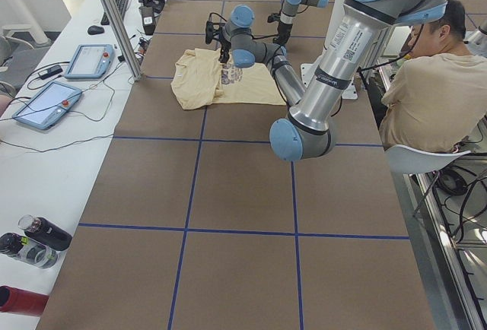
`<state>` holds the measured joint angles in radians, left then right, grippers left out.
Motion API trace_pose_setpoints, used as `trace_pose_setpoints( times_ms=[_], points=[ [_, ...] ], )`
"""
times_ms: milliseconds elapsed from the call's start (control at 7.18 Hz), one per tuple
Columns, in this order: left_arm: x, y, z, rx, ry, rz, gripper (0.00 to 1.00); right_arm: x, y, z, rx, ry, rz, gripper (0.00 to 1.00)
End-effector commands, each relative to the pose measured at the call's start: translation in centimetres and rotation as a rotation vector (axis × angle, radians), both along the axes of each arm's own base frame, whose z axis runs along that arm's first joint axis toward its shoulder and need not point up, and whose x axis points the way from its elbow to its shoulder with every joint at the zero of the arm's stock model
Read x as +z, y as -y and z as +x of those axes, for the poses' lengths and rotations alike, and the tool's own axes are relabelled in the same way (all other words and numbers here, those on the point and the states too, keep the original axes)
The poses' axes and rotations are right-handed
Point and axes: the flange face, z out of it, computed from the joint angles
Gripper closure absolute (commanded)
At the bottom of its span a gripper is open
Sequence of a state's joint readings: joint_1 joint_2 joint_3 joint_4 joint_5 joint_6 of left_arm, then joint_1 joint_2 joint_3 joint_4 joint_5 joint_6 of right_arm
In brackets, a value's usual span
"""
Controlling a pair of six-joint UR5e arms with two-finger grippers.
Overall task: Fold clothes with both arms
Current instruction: 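Release the sleeve with the left gripper while the right gripper moves to the hem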
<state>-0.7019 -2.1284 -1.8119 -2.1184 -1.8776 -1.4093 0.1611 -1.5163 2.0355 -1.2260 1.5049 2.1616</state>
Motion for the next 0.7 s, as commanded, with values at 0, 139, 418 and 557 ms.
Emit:
trace_pose_setpoints(
  times_ms=[0,139,418,557],
  points=[
    [0.1,0.0,0.0,-0.001,0.001,-0.001,0.06,-0.2,0.0,0.3,0.002,0.004,0.0,1.0],
    [0.1,-0.1,0.1,0.002,0.003,-0.007,0.07,-0.6,-0.1,1.0,-0.001,0.005,-0.003,1.0],
    [3.6,-2.8,0.3,-0.003,-0.019,-0.166,0.07,-0.7,-0.8,2.6,-0.026,-0.01,-0.025,1.0],
    [4.0,-5.3,1.8,0.008,-0.035,-0.233,0.07,-0.7,-1.1,2.7,-0.039,-0.01,-0.035,1.0]
  ],
)
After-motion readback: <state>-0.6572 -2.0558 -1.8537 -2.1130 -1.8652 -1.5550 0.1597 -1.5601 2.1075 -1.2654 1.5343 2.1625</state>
